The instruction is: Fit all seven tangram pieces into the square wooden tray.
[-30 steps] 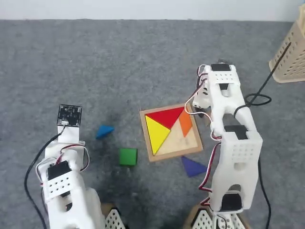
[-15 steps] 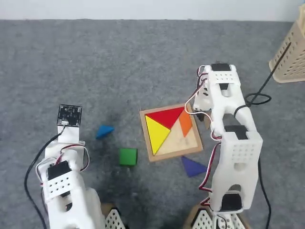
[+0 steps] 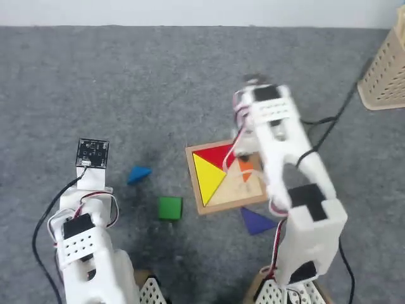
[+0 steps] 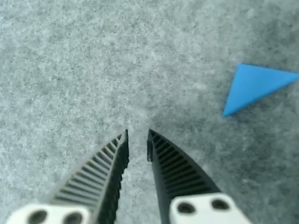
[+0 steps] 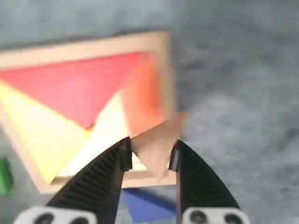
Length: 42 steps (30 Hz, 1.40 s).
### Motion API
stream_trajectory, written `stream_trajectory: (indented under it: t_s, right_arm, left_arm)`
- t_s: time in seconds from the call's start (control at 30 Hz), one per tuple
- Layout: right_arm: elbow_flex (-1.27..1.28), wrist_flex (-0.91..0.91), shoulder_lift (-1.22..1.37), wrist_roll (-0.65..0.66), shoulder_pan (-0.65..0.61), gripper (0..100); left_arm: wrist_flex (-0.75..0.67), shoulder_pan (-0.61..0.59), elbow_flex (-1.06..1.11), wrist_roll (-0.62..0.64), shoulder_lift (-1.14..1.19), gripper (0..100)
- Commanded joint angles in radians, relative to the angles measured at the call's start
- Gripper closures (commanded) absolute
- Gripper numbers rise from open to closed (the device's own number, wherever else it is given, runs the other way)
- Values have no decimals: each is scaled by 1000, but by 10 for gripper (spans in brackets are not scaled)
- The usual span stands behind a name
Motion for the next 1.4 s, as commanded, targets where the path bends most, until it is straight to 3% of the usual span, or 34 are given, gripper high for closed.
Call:
stream_trajectory:
  t_s: [0.0, 0.27, 0.47, 0.63, 0.73, 0.83, 1.2, 1.37]
  right_arm:
    - [74, -84, -124, 31, -97, 923]
    - [117, -176, -85, 37, -139, 914]
    - [107, -159, -73, 38, -139, 775]
    - [107, -160, -79, 40, -139, 760]
    - [107, -156, -82, 41, -137, 821]
    - [109, -160, -82, 100, -133, 998]
    - [250, -311, -68, 175, -124, 993]
    - [227, -335, -27, 176, -51, 993]
  left_arm:
    - [-21, 0, -7, -11, -23, 934]
    - [-21, 0, -7, -11, -23, 934]
    - [-21, 0, -7, -11, -23, 934]
    - [-21, 0, -7, -11, -23, 934]
    - [-21, 0, -7, -11, -23, 934]
    - [-21, 0, -7, -11, -23, 934]
    - [-21, 0, -7, -11, -23, 934]
    - [-21, 0, -7, -11, -23, 934]
